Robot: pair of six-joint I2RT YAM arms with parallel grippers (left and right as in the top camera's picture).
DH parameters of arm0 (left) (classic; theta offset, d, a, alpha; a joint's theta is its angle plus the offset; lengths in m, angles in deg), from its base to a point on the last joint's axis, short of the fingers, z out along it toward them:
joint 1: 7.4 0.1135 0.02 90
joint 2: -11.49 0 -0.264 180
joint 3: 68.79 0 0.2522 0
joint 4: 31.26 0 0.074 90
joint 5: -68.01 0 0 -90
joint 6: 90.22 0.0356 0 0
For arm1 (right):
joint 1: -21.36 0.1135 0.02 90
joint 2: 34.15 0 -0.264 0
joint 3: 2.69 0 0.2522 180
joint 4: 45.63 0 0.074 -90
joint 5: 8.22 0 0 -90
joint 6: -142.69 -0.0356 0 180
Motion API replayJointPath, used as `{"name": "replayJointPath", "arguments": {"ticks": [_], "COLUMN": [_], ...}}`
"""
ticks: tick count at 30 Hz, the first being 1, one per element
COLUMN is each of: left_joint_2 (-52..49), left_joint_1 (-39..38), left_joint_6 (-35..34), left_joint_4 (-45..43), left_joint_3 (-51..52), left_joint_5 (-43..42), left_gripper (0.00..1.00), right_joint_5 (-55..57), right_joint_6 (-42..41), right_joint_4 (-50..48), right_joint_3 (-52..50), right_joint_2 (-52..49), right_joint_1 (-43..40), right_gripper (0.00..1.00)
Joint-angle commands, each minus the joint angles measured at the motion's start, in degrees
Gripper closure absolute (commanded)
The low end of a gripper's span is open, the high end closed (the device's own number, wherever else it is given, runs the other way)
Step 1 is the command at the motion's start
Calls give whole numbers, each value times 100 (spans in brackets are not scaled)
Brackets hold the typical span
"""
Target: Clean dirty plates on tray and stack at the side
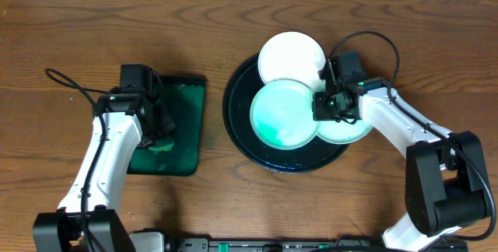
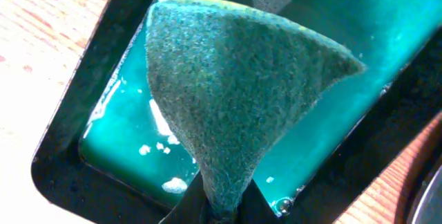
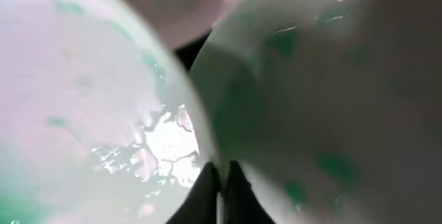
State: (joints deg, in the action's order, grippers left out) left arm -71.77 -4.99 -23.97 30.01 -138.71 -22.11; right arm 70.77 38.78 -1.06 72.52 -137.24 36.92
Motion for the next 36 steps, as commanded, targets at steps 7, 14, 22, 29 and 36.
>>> {"name": "replayJointPath", "arguments": {"ticks": [7, 14, 22, 29, 36], "left_joint_2": [-11, 7, 697, 2061, 2769], "left_joint_1": [20, 20, 20, 20, 20], "left_joint_6": [234, 317, 468, 466, 466], "left_joint_4": [-2, 0, 457, 540, 560], "left_joint_3": [50, 35, -358, -424, -424], "left_joint_5": [-101, -334, -828, -826, -822], "left_gripper": [44, 35, 36, 35, 34], "right_joint_5": [142, 1945, 4931, 7197, 8793], "right_joint_6": [90, 243, 621, 750, 1325], "right_joint_4": [-35, 28, 81, -24, -321], "right_joint_3": [55, 55, 55, 55, 55], "right_joint_2": [813, 1829, 1980, 1985, 1985], "right_joint_1": [37, 839, 2304, 3530, 4415], "right_gripper": [99, 99, 99, 99, 99]}}
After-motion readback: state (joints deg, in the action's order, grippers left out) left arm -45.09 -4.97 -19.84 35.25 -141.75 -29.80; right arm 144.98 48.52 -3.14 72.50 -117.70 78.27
